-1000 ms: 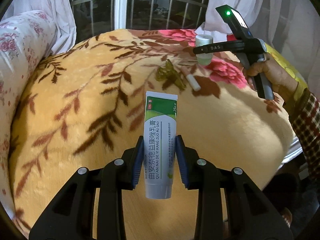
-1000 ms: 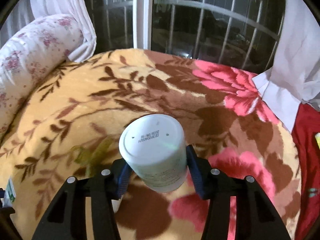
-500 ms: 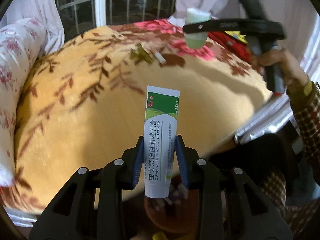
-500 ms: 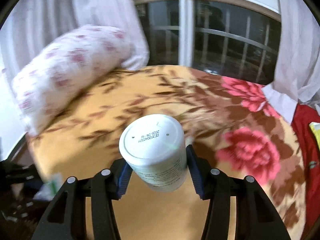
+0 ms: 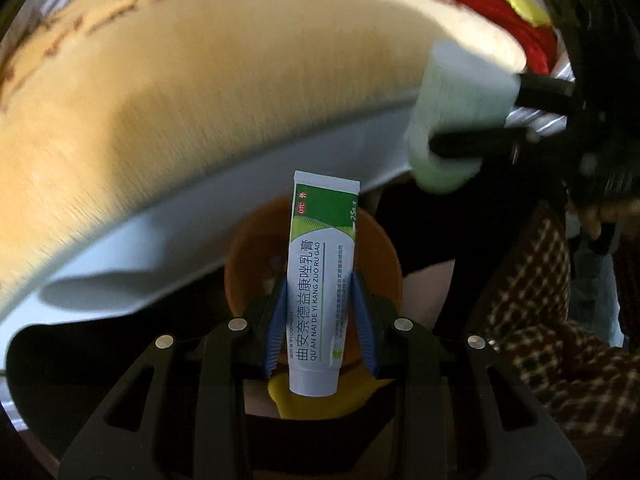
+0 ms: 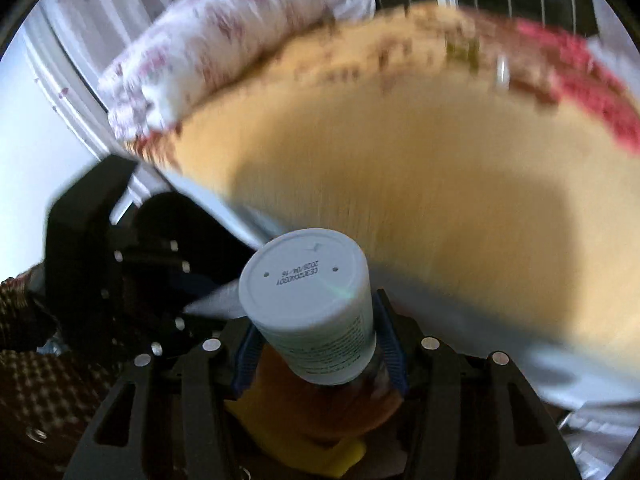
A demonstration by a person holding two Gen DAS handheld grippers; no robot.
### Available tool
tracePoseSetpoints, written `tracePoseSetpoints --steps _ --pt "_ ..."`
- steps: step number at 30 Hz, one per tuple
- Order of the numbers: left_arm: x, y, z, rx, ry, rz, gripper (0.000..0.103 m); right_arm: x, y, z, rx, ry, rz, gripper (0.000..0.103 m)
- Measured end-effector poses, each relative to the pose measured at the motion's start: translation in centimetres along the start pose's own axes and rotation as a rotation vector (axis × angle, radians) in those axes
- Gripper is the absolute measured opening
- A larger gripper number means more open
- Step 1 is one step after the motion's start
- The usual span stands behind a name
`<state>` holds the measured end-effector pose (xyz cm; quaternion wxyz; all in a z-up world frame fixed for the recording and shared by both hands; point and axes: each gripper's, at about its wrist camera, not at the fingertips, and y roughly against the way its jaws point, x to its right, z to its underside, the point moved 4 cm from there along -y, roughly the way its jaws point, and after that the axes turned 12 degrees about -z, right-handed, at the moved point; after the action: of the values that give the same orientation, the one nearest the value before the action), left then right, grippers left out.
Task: Collect trash
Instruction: 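Lower both tools into the orange bin and open both to release, then grasp the pink-capped lipstick tube with the right tool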
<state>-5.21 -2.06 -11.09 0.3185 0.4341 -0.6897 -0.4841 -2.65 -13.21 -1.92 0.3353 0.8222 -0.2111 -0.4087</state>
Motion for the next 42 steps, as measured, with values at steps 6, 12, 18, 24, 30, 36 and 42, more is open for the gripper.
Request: tracePoseSetpoints --steps 6,12,18,24,30,36,42 --pt "0.1 -2.1 1.1 -0.111 -0.011 -0.042 0.06 0.6 -4.3 3.9 -0.133 -0.062 -0.039 0.075" --pt "-0.7 -1.8 1.5 -0.105 -0.001 -0.077 0.067 1.8 -3.4 3.7 -0.093 -0.084 0.003 0.077" --pt "-1.0 0.5 1.1 -0.023 0.017 -0.073 0.067 1.7 0.2 1.6 0.013 -0.04 0.038 0.077" --pt "-1.1 3.9 -1.4 0.122 0.027 -0.08 0.067 1.9 5.6 -3.7 0.175 0.049 0.131 0.077" --pt "-1.6 6.5 -4.8 0.228 0.074 -0.086 0.067 5.6 8.7 -12.8 0.3 0.143 0.331 0.077" --pt "-1.6 7.2 -7.5 0.302 0.069 -0.094 0.067 11.3 6.8 -20.6 0.293 0.106 0.468 0.077" --pt "-2.0 7.3 -10.1 0.351 0.086 -0.094 0.067 16.0 2.6 -25.1 0.211 0.062 0.539 0.077"
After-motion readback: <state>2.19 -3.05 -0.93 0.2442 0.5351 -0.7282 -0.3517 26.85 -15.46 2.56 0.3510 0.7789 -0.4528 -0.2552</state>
